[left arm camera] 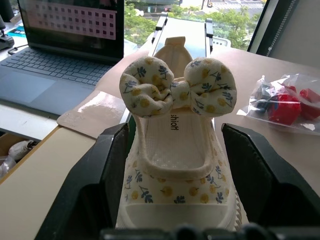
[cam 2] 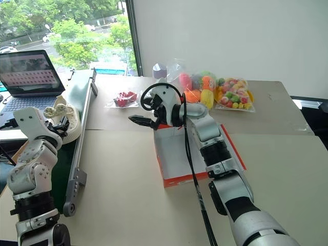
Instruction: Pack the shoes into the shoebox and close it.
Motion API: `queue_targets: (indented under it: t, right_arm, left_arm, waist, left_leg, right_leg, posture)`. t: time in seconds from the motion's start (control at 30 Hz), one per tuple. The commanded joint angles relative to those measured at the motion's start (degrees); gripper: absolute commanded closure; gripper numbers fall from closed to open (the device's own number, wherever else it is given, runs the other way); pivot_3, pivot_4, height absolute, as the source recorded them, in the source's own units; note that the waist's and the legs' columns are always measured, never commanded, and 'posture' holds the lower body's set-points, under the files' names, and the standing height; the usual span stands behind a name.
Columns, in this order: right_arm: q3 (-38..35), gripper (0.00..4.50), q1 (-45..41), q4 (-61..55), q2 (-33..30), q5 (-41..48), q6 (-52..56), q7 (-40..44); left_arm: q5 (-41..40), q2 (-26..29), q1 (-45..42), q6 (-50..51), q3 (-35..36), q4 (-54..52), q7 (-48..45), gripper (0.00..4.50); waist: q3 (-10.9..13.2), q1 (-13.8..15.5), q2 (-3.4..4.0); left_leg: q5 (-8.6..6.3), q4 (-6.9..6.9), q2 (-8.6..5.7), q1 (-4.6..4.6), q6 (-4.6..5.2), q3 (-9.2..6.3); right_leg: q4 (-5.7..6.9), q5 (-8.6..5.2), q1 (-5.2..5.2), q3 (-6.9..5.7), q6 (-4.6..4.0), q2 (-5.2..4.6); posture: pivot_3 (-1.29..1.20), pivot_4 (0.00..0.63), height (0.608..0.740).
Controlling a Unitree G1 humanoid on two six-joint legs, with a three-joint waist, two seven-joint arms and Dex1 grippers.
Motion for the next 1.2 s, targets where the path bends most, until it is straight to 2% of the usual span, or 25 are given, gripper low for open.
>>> queue_targets:
  t: [0.03,0.13,0.33,0.43,0.57,0.6,1.2]
  right_arm:
    - [-0.7,0.00,-0.5,-2.0,-0.5,-0.3,-1.1,-0.5]
    - [-0.6,0.00,-0.2,-2.3,-0.8,-0.7,-1.1,-0.6]
    - [-0.4,0.00,-0.2,-2.2,-1.1,-1.5,-1.5,-1.2]
    - [-0.4,0.00,-0.2,-1.9,-1.3,-2.3,-1.9,-1.9]
    - [-0.3,0.00,-0.2,-1.9,-1.4,-2.7,-1.9,-2.2]
    - [-0.3,0.00,-0.2,-1.9,-1.5,-2.9,-1.9,-2.3]
    - [-0.3,0.00,-0.2,-1.7,-1.4,-3.9,-2.0,-2.5]
  left_arm:
    - [-1.5,-1.4,1.0,5.9,1.5,-7.2,3.3,0.02]
    - [-0.8,-1.1,2.2,8.3,1.6,-7.9,4.0,0.02]
    - [0.4,1.0,1.0,6.3,1.9,-4.5,3.4,0.02]
    - [-0.2,0.8,0.5,5.4,1.9,-4.4,2.6,0.75]
    - [-0.6,-0.3,-0.1,5.7,1.9,-4.6,3.1,2.08]
    - [-0.5,-0.4,-0.3,5.9,1.8,-4.6,3.3,2.29]
    - [0.4,0.8,-5.3,3.6,-0.3,-5.0,2.0,2.33]
  waist:
    - [0.0,0.0,0.00]
    - [0.0,0.0,0.00]
    - [0.0,0.0,0.00]
    - [0.0,0.0,0.00]
    - [0.0,0.2,0.00]
    - [0.0,0.3,0.00]
    - [0.0,0.1,-0.02]
  left_leg:
    - [0.00,0.00,0.00,0.00,0.00,0.00]
    - [0.00,0.00,0.00,0.00,0.00,0.00]
    - [0.08,0.00,0.02,0.05,-0.14,-0.04]
    - [0.10,0.01,0.02,0.05,-0.16,-0.05]
    - [0.10,0.00,0.02,0.04,-0.17,-0.06]
    - [0.10,0.00,0.02,0.04,-0.17,-0.07]
    - [0.18,-0.03,0.01,-0.04,-0.18,-0.11]
  right_leg:
    - [0.00,0.00,0.00,0.00,0.00,0.00]
    - [0.00,0.00,0.01,0.01,0.00,0.00]
    - [0.05,0.00,0.00,-0.02,0.01,0.05]
    - [0.04,-0.05,0.01,-0.01,0.08,0.05]
    - [0.04,0.01,0.01,-0.02,0.00,0.03]
    - [0.05,0.02,0.01,-0.04,-0.01,0.03]
    - [-0.01,0.13,0.00,-0.12,-0.14,0.03]
  posture:
    - [0.00,0.150,0.740]
    - [0.00,0.150,0.740]
    - [0.00,0.150,0.740]
    - [0.00,0.150,0.740]
    - [0.00,0.150,0.740]
    - [0.00,0.150,0.740]
    - [0.00,0.150,0.740]
